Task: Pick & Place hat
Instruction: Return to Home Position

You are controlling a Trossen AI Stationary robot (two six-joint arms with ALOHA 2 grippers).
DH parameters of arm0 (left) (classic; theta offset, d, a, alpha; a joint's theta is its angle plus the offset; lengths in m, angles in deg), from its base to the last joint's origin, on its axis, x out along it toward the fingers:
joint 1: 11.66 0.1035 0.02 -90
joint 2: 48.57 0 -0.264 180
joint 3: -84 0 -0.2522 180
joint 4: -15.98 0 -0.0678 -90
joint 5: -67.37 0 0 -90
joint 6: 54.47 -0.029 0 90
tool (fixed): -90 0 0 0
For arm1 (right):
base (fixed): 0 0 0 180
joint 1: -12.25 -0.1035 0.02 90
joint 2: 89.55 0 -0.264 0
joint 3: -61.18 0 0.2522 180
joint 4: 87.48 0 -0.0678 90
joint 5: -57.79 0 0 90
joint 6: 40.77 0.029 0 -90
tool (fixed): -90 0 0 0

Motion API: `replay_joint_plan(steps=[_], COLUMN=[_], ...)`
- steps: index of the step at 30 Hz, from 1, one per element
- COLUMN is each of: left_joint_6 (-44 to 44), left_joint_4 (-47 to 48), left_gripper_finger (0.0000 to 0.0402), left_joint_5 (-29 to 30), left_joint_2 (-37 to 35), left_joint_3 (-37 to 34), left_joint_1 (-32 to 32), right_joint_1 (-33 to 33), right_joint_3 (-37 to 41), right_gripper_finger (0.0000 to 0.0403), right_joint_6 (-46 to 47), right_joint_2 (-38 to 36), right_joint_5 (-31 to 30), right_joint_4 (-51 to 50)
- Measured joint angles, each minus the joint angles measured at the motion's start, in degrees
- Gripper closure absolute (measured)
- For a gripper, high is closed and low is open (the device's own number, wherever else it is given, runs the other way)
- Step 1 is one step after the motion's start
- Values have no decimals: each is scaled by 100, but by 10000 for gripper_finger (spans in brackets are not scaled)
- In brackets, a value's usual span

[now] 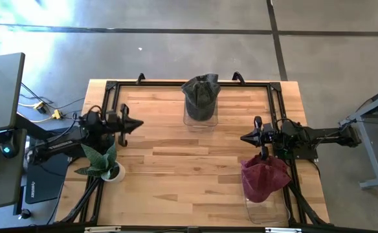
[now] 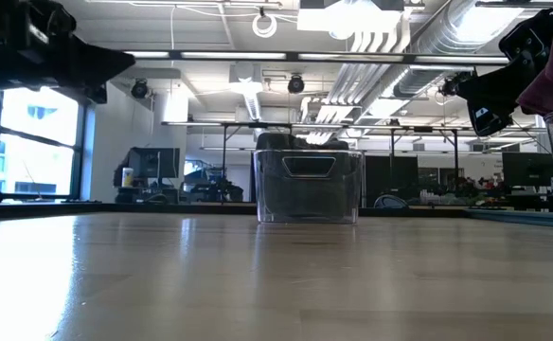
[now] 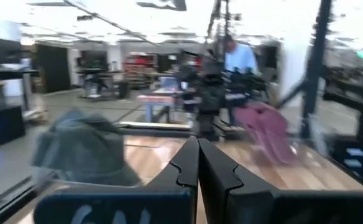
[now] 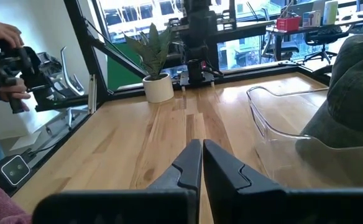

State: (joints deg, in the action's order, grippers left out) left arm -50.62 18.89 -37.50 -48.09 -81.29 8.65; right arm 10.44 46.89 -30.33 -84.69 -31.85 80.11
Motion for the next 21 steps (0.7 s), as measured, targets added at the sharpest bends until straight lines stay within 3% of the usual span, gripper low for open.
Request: replay_joint_plan(steps=[7,15,21], left_joint_6=[-440,-1167,-1104], left_joint_4=[516,622,962], left_gripper_finger=[401,401,401], left_joint_5=[966,1010,994], left_joint_2=[-6,-12,-8], left_joint_3=[-12,-20,-24], left_joint_1=[-1234,-1282,-1282], right_joint_1=[-1,1,1], right_joint_3=[0,2,2], right_gripper_finger=[391,391,391], right_joint_6=[0,0,0], right_joint_2=[0,0,0], right_joint_5=[0,0,0], right_joint_4=[5,9,13])
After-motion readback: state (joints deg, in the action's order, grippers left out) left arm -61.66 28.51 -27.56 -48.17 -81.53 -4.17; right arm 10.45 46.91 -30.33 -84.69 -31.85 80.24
